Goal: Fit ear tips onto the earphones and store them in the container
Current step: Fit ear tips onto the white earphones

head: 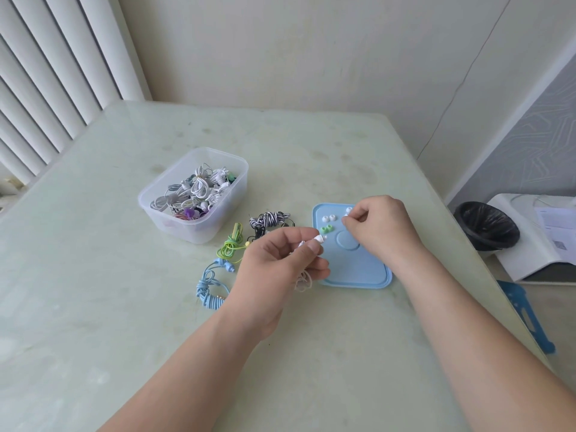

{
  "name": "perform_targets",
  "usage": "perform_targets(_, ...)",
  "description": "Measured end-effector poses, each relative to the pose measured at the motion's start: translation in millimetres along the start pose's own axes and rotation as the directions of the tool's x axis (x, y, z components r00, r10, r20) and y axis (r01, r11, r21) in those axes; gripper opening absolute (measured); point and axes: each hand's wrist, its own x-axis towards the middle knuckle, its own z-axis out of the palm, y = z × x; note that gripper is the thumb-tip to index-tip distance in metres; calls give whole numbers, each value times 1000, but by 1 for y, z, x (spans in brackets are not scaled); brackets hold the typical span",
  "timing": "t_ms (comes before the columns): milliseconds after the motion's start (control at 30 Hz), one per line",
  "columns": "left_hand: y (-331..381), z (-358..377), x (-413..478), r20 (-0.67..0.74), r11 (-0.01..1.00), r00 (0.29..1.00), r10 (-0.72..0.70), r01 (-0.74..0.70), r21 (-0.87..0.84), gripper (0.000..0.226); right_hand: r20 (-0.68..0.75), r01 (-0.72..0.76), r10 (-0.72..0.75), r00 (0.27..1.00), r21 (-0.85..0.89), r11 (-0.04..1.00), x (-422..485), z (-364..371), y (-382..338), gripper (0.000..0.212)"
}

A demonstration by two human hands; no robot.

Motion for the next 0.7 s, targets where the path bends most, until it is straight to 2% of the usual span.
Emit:
perform_targets(100, 1, -1, 0, -26, 999, 1000, -13, 12, -32, 7, -12, -18, 19, 1000, 105, 994, -8, -8, -6, 6)
perform_targets(167, 2, -2, 1, -31, 999, 999, -12, 11, -34, 7, 23, -68, 64, 998, 345, 936, -20, -16, -14, 6)
perform_targets(233, 2, -2, 1, -39, 1000, 999, -3, 2, -29, 8, 127, -138, 76, 989, 612, 778, -35, -22, -23, 8)
perform_targets(300, 1, -2, 2, -47, 1000, 999, 10, -11, -23, 10, 222, -202, 46, 974, 755, 624, -51, -20, -25, 11)
perform_targets(367, 2, -2, 1, -44, 1000, 999, 25, -25, -11, 11, 278, -238, 2, 961, 818, 524, -64, -14, -24, 12)
perform_targets(467, 3, -1, -1, -27, 998, 998, 53, -52, 37, 7, 301, -246, -57, 952, 861, 446, -74, -7, -22, 14)
perform_targets(700, 0, 0, -2, 23, 980, 995, 96, -98, 171, 8, 299, -249, -81, 951, 894, 372, -74, -3, -16, 15)
